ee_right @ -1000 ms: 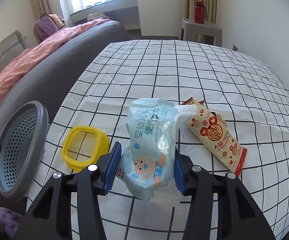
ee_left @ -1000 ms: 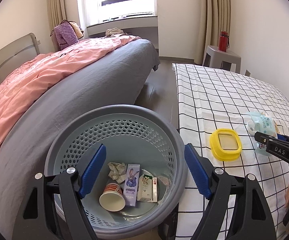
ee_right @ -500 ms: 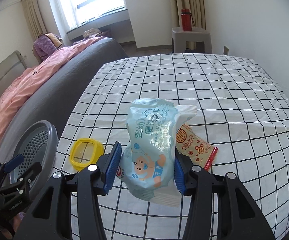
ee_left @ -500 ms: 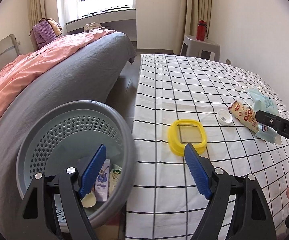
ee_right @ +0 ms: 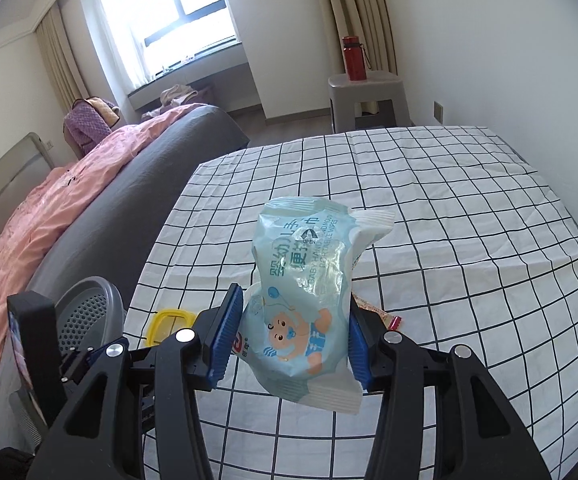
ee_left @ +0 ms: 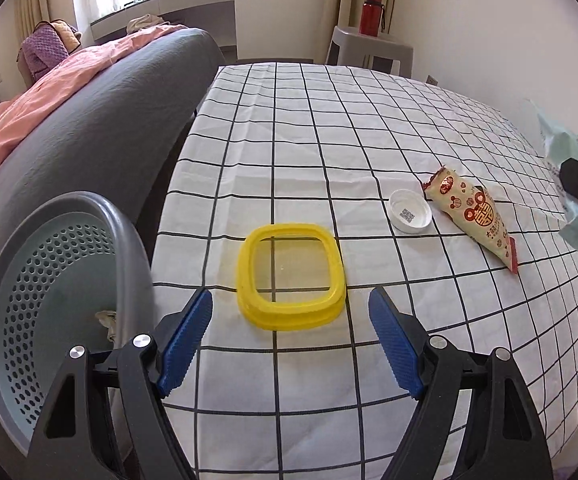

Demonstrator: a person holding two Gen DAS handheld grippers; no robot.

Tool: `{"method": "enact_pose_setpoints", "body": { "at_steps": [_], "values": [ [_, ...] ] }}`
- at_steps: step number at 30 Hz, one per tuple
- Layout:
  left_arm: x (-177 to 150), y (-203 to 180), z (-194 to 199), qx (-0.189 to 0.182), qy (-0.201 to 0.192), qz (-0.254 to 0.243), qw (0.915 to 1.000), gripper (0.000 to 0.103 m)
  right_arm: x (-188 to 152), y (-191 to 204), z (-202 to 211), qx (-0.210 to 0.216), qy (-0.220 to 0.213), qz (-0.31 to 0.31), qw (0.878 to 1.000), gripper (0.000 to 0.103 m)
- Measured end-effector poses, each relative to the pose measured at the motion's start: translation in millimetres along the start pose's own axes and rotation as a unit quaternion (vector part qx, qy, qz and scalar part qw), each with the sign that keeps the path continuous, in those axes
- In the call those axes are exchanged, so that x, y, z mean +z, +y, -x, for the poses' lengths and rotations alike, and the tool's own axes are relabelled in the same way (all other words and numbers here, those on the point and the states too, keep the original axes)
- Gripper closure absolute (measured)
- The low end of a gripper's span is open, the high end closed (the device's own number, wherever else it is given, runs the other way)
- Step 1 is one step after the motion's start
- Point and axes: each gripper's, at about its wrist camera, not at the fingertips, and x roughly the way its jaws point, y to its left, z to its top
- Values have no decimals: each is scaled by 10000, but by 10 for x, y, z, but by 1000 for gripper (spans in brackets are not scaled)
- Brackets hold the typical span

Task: Collect trash
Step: 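Grasp the blue baby-wipes pack with the right gripper, then grasp the yellow lid with the left gripper while the right gripper holds the wipes pack, then carry lid and wipes pack over the wastebasket and open both grippers to drop them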

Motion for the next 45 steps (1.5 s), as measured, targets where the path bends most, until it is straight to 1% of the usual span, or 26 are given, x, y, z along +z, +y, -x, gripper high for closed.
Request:
{"method": "enact_pose_setpoints", "body": {
  "at_steps": [7, 13, 15, 21, 24, 31, 37, 40, 45],
  "values": [
    [63, -68, -250, 89, 213, -57, 9997, 26, 16, -48, 52, 30, -62, -70, 10000, 56],
    [101, -79, -363, 179, 229, -91, 9995, 27, 7, -46, 45, 37, -41, -68, 10000, 56],
    [101, -66, -380, 193, 191, -74, 9996, 34, 12, -48, 44, 37, -37, -56, 10000, 56],
    [70, -55, -342, 147, 115, -92, 9998, 36, -5, -39, 51, 36, -32, -47, 10000, 56],
    [28, -43, -247, 181, 24, -79, 9998, 36, -5, -20, 59, 38, -41, -16, 10000, 56],
    [-35, 35, 143, 329, -405, -153, 9985, 36, -29, 52, 37, 28, -26, 99, 9999, 56],
    [-52, 228, 476, 418, -744, -29, 9963, 36, -67, 180, 26, 42, -37, 275, 9996, 56],
    [-93, 328, 628, 616, -954, 9, 9935, 36, -92, 267, 18, 69, -31, 386, 9992, 56],
    [-176, 513, 828, 732, -1148, 148, 9906, 36, -127, 464, 0, 136, -37, 597, 9981, 56]
  ]
}}
